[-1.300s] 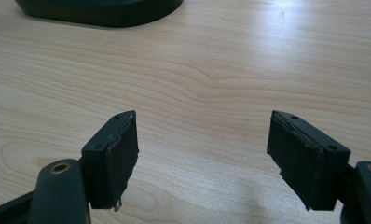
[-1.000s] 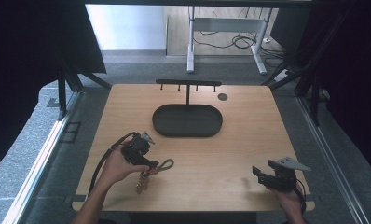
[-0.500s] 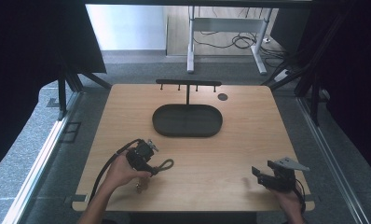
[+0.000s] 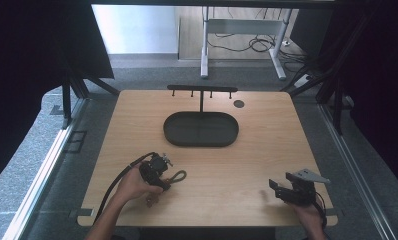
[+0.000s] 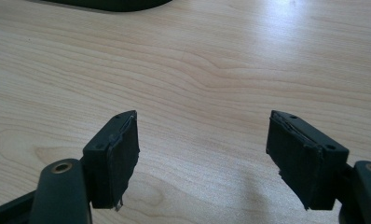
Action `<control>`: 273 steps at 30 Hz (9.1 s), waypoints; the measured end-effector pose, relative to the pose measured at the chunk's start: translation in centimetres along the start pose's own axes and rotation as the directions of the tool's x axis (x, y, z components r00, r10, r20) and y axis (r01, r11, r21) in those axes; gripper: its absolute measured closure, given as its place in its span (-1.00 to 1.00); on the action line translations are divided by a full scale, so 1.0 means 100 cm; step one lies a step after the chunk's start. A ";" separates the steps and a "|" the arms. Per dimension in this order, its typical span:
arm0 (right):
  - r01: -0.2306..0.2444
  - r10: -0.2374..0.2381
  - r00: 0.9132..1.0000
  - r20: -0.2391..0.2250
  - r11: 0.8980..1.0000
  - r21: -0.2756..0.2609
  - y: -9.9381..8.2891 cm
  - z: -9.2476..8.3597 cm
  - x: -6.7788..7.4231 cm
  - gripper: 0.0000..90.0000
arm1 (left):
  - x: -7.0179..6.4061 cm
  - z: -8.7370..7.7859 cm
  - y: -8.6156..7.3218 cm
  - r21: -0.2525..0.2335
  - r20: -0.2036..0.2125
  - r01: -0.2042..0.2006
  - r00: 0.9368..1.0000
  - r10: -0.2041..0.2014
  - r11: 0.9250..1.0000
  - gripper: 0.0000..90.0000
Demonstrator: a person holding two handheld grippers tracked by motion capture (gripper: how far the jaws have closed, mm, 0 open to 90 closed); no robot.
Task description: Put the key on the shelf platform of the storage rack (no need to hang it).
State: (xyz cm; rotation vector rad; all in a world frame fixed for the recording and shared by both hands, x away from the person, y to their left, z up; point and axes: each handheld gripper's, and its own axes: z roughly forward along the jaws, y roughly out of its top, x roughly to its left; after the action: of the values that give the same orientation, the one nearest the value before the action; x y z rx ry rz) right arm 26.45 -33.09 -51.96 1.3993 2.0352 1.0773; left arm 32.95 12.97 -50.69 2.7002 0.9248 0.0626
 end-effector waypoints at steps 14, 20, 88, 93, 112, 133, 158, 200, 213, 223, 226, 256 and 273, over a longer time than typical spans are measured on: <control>0.006 -0.006 1.000 0.003 1.000 0.004 0.000 0.001 0.000 -0.43 | -0.002 -0.003 0.000 -0.002 0.010 -0.029 1.000 0.029 1.000 0.42; 0.005 -0.005 1.000 0.005 1.000 0.004 -0.001 0.000 0.000 -0.43 | -0.002 -0.003 0.000 0.000 0.003 -0.037 0.999 0.037 0.999 0.48; 0.032 -0.033 0.999 0.008 0.998 0.057 -0.006 0.010 0.001 -0.38 | -0.002 -0.089 0.039 -0.137 -0.039 -0.120 0.992 0.116 0.983 0.48; 0.039 -0.040 0.999 0.010 0.997 0.064 -0.007 0.011 0.002 -0.38 | -0.003 -0.092 0.044 -0.135 -0.044 -0.135 0.990 0.131 0.982 0.48; 0.109 -0.110 0.994 0.006 0.989 0.096 -0.010 0.021 0.016 -0.39 | -0.002 -0.090 0.047 -0.130 -0.034 -0.140 0.990 0.137 0.982 0.48; 0.107 -0.108 0.994 0.011 0.990 0.094 -0.008 0.020 0.015 -0.38 | -0.003 -0.091 0.058 -0.123 -0.034 -0.152 0.988 0.149 0.981 0.48; 0.111 -0.112 0.994 0.008 0.989 0.093 -0.010 0.022 0.016 -0.40 | 0.002 -0.085 0.058 -0.113 -0.019 -0.148 0.989 0.147 0.982 0.48; 0.096 -0.096 0.995 0.000 0.991 0.093 -0.008 0.026 0.021 -0.43 | 0.009 -0.060 0.047 -0.097 0.031 -0.119 0.992 0.122 0.988 0.48; 0.095 -0.095 0.995 0.002 0.991 0.094 -0.008 0.027 0.021 -0.43 | 0.009 -0.054 0.047 -0.094 0.037 -0.119 0.992 0.123 0.988 0.48; 0.093 -0.094 0.996 0.003 0.991 0.094 -0.007 0.027 0.022 -0.44 | 0.008 -0.050 0.048 -0.092 0.043 -0.124 0.991 0.128 0.988 0.48; 0.093 -0.094 0.996 0.004 0.991 0.095 -0.007 0.027 0.022 -0.44 | 0.007 -0.045 0.048 -0.089 0.052 -0.122 0.991 0.127 0.989 0.48; 0.082 -0.084 0.996 0.010 0.992 0.100 -0.007 0.029 0.024 -0.51 | 0.010 -0.051 0.058 -0.097 0.038 -0.133 0.990 0.137 0.986 0.48; 0.081 -0.083 0.997 0.009 0.992 0.101 -0.006 0.029 0.024 -0.51 | 0.021 -0.063 0.085 -0.092 0.014 -0.147 0.989 0.149 0.985 0.49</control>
State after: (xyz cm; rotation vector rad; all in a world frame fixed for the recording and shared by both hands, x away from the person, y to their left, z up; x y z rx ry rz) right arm 27.23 -29.99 -54.05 1.3541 2.1439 0.9407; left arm 38.79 9.42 -42.36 2.6747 0.6969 0.1051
